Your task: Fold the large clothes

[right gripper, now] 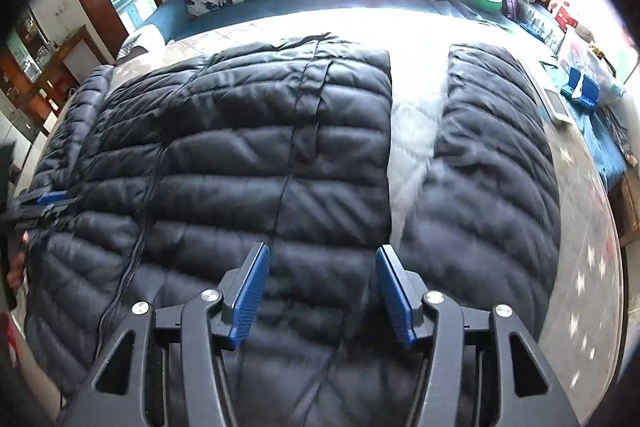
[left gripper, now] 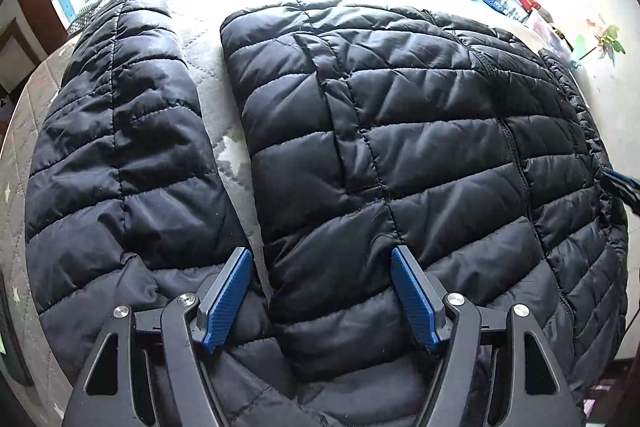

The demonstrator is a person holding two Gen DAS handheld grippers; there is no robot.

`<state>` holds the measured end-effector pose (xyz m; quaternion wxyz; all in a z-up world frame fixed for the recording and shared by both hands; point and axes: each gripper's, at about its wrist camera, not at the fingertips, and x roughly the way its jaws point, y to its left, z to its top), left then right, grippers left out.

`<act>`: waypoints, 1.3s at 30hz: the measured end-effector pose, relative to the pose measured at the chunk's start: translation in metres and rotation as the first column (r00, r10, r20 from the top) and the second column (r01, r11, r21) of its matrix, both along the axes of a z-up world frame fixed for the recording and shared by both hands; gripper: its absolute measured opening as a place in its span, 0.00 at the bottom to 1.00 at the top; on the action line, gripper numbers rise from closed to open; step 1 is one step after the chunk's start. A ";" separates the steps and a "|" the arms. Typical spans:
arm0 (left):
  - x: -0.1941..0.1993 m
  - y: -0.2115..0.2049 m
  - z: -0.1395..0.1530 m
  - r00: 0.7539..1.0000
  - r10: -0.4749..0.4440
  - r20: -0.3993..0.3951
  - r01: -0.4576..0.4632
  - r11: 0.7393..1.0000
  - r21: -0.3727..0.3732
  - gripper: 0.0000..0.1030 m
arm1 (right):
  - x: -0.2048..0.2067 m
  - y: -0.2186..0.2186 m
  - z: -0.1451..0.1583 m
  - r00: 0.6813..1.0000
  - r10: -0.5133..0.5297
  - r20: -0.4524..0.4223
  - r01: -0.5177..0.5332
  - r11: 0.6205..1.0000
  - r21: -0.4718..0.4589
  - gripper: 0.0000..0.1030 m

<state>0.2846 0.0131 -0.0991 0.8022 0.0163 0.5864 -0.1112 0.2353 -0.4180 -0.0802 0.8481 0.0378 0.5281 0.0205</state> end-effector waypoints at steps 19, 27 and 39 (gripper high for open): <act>0.014 0.031 0.013 0.998 0.062 0.026 -0.057 0.987 -0.152 0.86 | 0.049 -0.017 -0.031 0.998 0.010 -0.057 -0.007 0.999 0.054 0.71; 0.036 0.004 -0.005 0.999 0.037 -0.011 -0.038 0.995 -0.089 0.73 | 0.044 -0.002 -0.026 0.997 0.059 -0.040 -0.059 0.998 0.012 0.57; 0.056 0.002 0.042 0.978 0.128 0.165 -0.116 0.990 -0.082 0.17 | 0.067 0.030 0.022 0.990 0.083 0.116 -0.068 0.989 -0.128 0.14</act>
